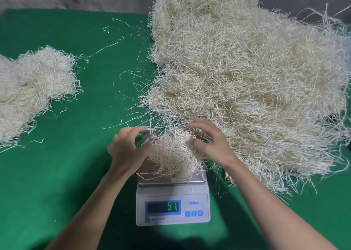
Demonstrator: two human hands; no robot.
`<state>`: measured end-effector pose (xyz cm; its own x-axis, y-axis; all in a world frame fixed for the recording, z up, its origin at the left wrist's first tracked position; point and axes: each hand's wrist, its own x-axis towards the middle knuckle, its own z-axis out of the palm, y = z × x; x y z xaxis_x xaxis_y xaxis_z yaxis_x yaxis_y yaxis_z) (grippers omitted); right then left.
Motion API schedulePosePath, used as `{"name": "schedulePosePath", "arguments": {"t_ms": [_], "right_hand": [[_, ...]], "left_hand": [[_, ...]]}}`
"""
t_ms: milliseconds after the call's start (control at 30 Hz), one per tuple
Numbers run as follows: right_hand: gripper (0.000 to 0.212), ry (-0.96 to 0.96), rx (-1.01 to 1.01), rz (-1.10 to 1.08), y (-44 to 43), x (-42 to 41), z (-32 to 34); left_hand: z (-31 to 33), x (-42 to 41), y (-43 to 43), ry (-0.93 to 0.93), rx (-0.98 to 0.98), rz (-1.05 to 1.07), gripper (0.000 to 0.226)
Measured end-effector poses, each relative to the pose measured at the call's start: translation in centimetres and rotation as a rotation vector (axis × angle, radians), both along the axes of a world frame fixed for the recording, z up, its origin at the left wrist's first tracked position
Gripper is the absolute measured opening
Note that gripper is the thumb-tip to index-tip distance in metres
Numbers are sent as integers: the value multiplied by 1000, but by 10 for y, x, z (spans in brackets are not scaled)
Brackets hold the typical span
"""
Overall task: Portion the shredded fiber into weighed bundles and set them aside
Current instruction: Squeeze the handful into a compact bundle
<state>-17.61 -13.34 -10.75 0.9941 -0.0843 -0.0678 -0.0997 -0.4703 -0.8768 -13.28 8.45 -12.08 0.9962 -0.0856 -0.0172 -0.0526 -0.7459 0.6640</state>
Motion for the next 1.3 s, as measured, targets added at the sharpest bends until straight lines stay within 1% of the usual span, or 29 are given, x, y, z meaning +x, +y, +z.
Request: {"name": "schedulePosePath", "arguments": {"t_ms": [100, 167, 333, 400, 500, 633, 767, 967, 1300], "right_hand": [[31, -70, 40, -28, 2, -1, 8], [27, -120, 51, -41, 4, -1, 13], [26, -165, 48, -22, 7, -1, 19], [25, -167, 56, -25, 7, -1, 20], [24, -172, 47, -24, 7, -2, 20], [23, -170, 48, -16, 7, -3, 20], [23, -170, 50, -19, 8, -3, 20], [29, -177, 44, -25, 9, -2, 21], [27, -190, 34, -14, 9, -3, 19]], "left_hand": [[10, -1, -1, -114, -90, 57, 51], [16, -2, -4, -172, -139, 58, 46], [25, -5, -14, -303, -319, 35, 30], [26, -6, -17, -382, -333, 55, 20], [28, -6, -17, -447, -346, 75, 18], [28, -6, -18, -464, -347, 69, 19], [26, -6, -19, -439, -361, 67, 20], [27, -7, -21, -431, -358, 55, 24], [23, -8, -20, -424, -353, 55, 21]]}}
